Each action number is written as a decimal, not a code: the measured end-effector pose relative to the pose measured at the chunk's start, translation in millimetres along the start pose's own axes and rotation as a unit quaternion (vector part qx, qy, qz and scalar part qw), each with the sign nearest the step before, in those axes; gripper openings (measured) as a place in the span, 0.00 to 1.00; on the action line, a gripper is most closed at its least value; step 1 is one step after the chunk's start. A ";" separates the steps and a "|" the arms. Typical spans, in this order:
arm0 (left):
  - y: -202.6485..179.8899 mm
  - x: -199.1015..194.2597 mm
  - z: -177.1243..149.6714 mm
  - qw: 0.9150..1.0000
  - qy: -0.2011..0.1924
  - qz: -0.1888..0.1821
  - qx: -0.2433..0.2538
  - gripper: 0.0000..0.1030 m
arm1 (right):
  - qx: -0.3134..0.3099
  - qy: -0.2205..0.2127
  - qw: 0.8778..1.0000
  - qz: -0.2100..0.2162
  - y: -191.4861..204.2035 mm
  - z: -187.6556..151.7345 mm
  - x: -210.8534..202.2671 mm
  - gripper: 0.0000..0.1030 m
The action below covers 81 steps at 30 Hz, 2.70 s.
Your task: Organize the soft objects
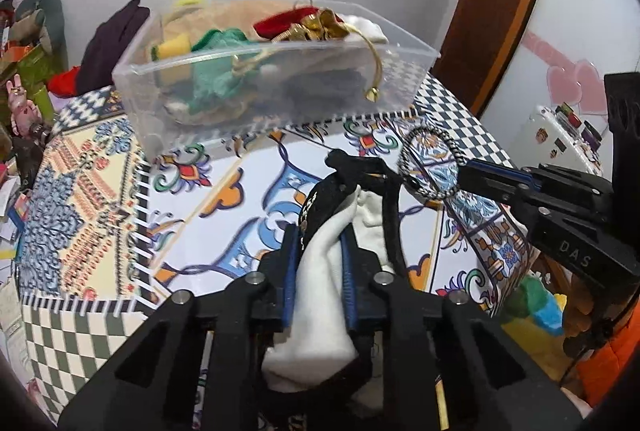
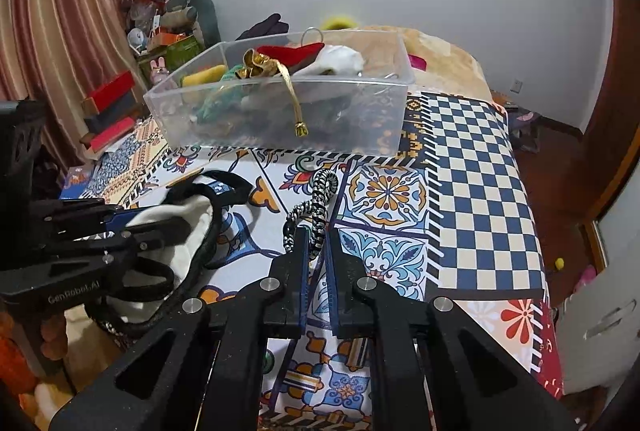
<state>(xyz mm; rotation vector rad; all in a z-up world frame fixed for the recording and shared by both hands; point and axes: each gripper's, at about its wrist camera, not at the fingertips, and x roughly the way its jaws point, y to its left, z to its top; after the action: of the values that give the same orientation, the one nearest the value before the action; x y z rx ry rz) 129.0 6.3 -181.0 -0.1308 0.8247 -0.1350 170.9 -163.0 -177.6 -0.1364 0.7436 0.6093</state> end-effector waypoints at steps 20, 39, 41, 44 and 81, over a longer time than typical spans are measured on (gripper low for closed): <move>31.1 -78.8 67.5 0.989 -0.142 0.041 -0.020 0.16 | 0.028 0.023 0.999 -0.012 -18.4 6.7 5.8 0.40; 29.8 -70.4 135.8 0.977 -0.198 0.085 -0.004 0.16 | -0.005 0.036 0.999 -0.026 -5.9 9.5 31.5 0.13; 32.1 -62.2 141.1 0.976 -0.197 0.089 -0.005 0.16 | -0.005 0.028 0.999 -0.027 -7.6 14.2 27.5 0.13; 36.7 -49.2 147.2 0.976 -0.193 0.100 -0.006 0.16 | -0.004 0.006 1.000 -0.025 -9.3 23.7 15.2 0.12; 39.8 -18.7 129.0 0.990 -0.122 0.075 0.005 0.79 | -0.015 0.050 0.998 -0.027 11.5 -14.1 27.2 0.35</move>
<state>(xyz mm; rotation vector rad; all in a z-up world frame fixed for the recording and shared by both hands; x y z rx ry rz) 214.4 56.8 -87.5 -0.0739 0.5877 0.0198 171.6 -145.4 -205.2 -0.2148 0.8255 0.5649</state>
